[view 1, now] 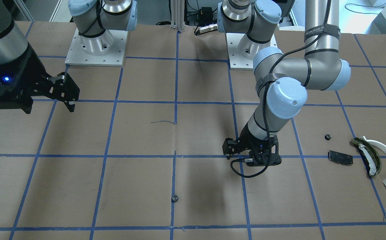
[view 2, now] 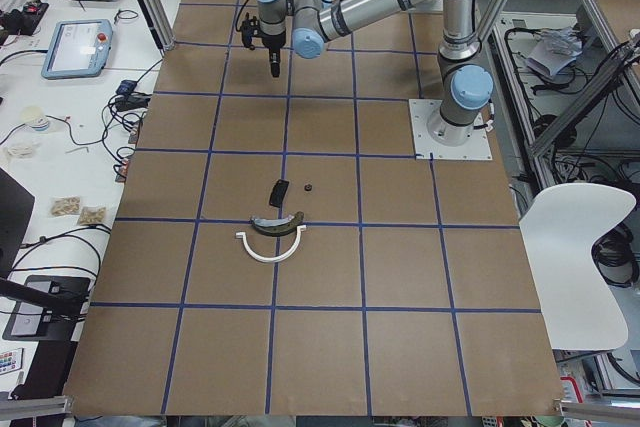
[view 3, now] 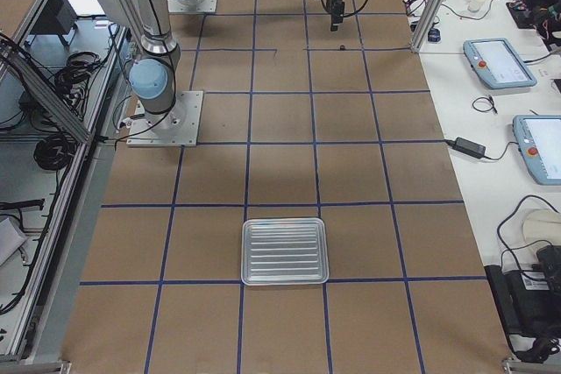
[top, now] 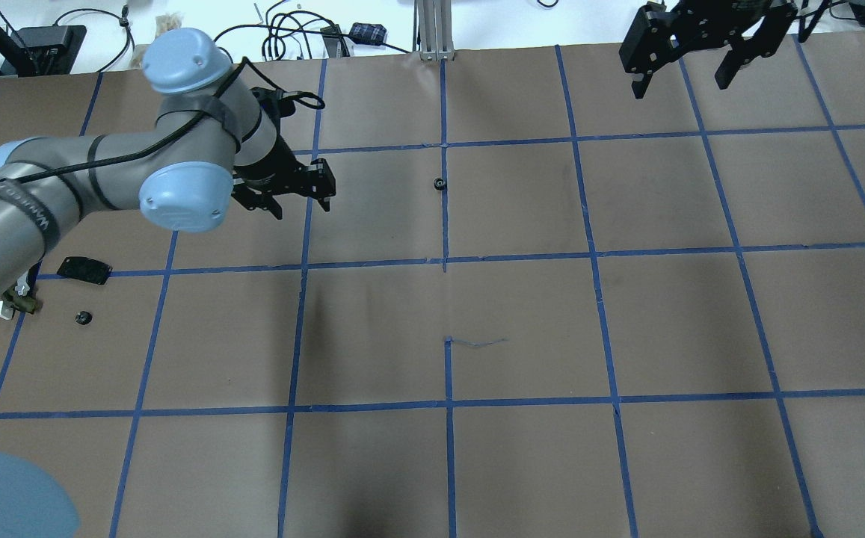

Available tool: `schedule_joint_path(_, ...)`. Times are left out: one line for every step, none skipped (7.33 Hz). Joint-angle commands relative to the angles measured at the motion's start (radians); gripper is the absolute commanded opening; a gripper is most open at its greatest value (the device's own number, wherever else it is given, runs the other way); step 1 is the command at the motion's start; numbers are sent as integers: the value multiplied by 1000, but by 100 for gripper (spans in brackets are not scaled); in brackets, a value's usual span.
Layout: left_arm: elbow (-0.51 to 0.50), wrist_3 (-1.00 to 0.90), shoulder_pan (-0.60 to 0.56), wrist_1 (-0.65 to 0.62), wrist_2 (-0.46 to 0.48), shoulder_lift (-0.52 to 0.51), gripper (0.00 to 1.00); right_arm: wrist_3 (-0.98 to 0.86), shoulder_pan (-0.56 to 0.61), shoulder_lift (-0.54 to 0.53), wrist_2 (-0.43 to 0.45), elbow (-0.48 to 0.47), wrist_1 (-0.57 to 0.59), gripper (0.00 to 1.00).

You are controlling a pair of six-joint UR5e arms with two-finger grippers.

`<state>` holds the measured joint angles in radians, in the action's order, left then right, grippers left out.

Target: Place bearing gear from tray to pile

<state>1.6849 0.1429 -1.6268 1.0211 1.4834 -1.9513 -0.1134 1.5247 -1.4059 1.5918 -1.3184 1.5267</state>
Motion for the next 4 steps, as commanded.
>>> schedule_joint_path(-207, 137, -146, 42, 46, -163, 81, 53, 6, -22, 11, -2, -10, 100)
schedule_joint_path(-291, 218, -180, 54, 66, -234, 84, 55, 6, -24, 13, -19, -17, 100)
schedule_joint_path(-357, 290, -215, 56, 64, -291, 88, 55, 6, -57, 10, -63, -19, 100)
schedule_joint_path(-399, 341, -250, 56, 58, -337, 88, 58, 6, -95, 7, -108, 2, 100)
